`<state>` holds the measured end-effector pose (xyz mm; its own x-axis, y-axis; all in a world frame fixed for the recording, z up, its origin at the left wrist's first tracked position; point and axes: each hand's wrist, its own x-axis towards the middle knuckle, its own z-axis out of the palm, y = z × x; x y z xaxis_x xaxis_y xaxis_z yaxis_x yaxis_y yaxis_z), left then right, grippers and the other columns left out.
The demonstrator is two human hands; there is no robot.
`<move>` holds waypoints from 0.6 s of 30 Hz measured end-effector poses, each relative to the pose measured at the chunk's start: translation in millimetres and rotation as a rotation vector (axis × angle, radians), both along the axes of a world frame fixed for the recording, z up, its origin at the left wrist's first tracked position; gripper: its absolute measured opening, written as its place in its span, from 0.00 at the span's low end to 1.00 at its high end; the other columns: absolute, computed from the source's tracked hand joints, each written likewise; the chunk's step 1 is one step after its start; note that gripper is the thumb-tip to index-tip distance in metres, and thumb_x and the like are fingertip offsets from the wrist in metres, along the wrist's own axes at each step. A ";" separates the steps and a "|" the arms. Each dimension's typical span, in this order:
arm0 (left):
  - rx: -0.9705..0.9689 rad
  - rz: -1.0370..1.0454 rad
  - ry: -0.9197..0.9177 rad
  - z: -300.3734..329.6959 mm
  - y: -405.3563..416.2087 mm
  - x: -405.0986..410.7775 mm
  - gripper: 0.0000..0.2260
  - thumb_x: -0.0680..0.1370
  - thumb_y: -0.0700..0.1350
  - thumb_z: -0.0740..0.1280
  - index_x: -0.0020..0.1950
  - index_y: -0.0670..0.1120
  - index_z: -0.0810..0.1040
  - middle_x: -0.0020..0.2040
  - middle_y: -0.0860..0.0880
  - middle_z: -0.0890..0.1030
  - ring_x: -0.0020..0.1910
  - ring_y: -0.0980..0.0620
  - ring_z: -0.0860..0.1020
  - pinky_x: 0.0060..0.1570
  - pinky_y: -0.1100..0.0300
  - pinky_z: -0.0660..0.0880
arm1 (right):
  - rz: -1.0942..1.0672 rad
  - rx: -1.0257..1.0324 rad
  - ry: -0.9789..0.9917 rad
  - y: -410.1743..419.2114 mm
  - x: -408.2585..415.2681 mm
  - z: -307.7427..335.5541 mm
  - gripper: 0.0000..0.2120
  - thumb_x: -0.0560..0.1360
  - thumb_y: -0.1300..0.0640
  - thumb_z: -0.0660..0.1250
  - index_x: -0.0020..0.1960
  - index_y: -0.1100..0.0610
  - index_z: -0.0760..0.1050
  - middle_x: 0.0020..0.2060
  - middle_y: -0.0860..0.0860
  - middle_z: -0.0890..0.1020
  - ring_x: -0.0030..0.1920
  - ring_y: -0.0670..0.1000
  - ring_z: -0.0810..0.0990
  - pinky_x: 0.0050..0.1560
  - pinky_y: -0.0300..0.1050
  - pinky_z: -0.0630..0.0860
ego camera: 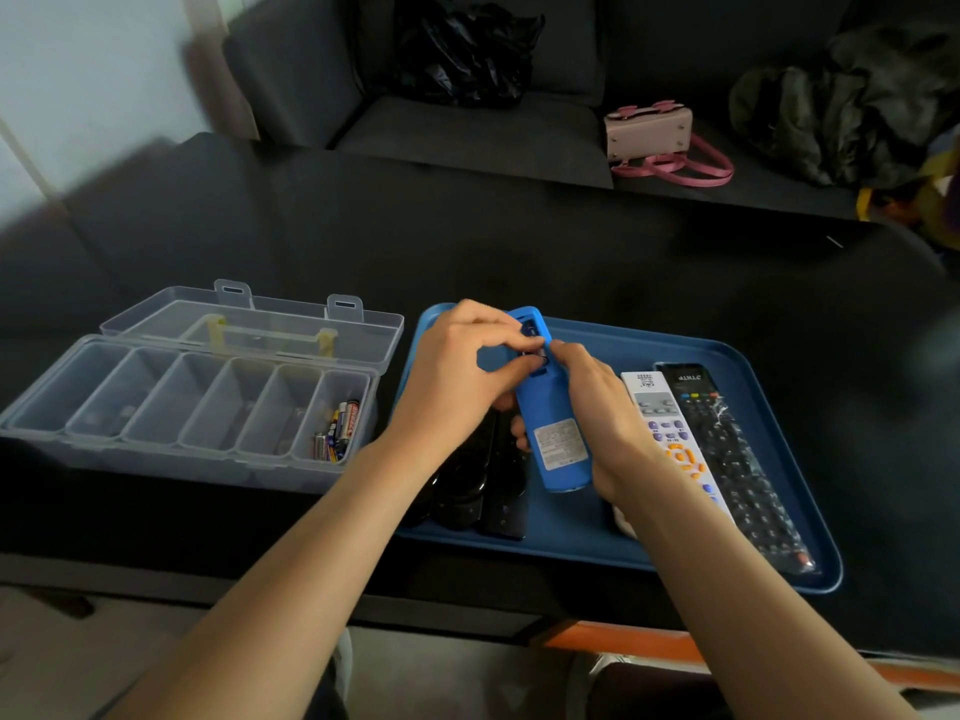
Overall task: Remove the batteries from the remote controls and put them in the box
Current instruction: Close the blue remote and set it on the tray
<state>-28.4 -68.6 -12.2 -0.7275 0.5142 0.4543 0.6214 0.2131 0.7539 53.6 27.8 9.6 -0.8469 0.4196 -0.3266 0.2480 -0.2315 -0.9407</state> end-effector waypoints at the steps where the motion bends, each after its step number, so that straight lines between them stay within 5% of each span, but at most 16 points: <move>1: 0.006 -0.008 -0.028 0.9 -0.4 0.0 0.08 0.70 0.43 0.73 0.49 0.47 0.83 0.52 0.52 0.77 0.49 0.66 0.72 0.47 0.80 0.65 | 0.000 -0.003 0.008 0.0 0.1 -0.3 0.15 0.82 0.52 0.52 0.49 0.59 0.74 0.32 0.58 0.81 0.24 0.52 0.77 0.25 0.41 0.75; 7: -0.002 -0.023 -0.141 3.2 -0.9 -1.2 0.06 0.70 0.43 0.73 0.47 0.46 0.84 0.62 0.52 0.75 0.57 0.62 0.71 0.55 0.78 0.65 | 0.021 -0.008 0.006 -1.3 0.3 -5.3 0.20 0.82 0.49 0.49 0.53 0.61 0.75 0.35 0.60 0.81 0.26 0.53 0.77 0.26 0.41 0.75; 10: 0.025 -0.047 -0.265 5.6 -1.2 -0.9 0.07 0.70 0.41 0.73 0.47 0.47 0.82 0.61 0.53 0.76 0.59 0.62 0.72 0.59 0.65 0.71 | 0.018 -0.003 0.012 -2.0 1.1 -5.2 0.21 0.83 0.49 0.49 0.51 0.60 0.75 0.33 0.59 0.81 0.26 0.52 0.77 0.26 0.40 0.74; 18: 0.307 -0.126 -0.965 11.1 0.0 -0.8 0.23 0.67 0.28 0.71 0.58 0.47 0.73 0.57 0.45 0.78 0.57 0.49 0.77 0.55 0.56 0.76 | 0.048 0.079 0.081 -7.7 3.5 -6.3 0.16 0.82 0.50 0.52 0.56 0.59 0.73 0.33 0.59 0.80 0.26 0.53 0.77 0.27 0.43 0.75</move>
<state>-29.2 -68.6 -1.1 -0.8019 0.5721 -0.1722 -0.2760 -0.0991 0.9560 57.1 20.1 3.3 -0.8890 0.3992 -0.2243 0.1800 -0.1458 -0.9728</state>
